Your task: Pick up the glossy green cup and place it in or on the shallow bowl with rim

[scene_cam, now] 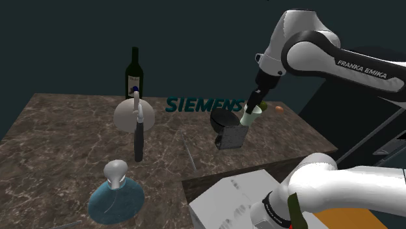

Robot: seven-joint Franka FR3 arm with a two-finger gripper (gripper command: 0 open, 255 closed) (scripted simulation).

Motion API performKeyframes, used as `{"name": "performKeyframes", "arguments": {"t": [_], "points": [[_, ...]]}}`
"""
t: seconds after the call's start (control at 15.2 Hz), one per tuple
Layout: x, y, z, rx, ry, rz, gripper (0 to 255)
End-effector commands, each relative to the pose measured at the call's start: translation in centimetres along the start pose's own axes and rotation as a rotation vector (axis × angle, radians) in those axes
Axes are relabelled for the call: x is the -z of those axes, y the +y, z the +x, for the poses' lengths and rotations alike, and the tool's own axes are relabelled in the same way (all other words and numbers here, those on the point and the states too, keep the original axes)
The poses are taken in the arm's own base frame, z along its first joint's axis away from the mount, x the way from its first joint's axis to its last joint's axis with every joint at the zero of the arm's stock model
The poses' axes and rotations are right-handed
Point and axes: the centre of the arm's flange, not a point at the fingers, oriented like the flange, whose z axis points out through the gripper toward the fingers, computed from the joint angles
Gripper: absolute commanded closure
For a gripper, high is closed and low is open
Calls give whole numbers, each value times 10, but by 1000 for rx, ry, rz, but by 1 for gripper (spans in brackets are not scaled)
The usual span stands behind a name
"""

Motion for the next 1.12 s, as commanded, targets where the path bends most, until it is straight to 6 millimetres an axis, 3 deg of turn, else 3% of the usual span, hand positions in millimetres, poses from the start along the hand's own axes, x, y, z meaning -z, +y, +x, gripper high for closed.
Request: {"name": "performKeyframes", "arguments": {"t": [0.0, 1.06], "points": [[0, 0, 0, 0, 0, 0, 0], [-118, 174, 20, 34, 22, -1, 0]]}}
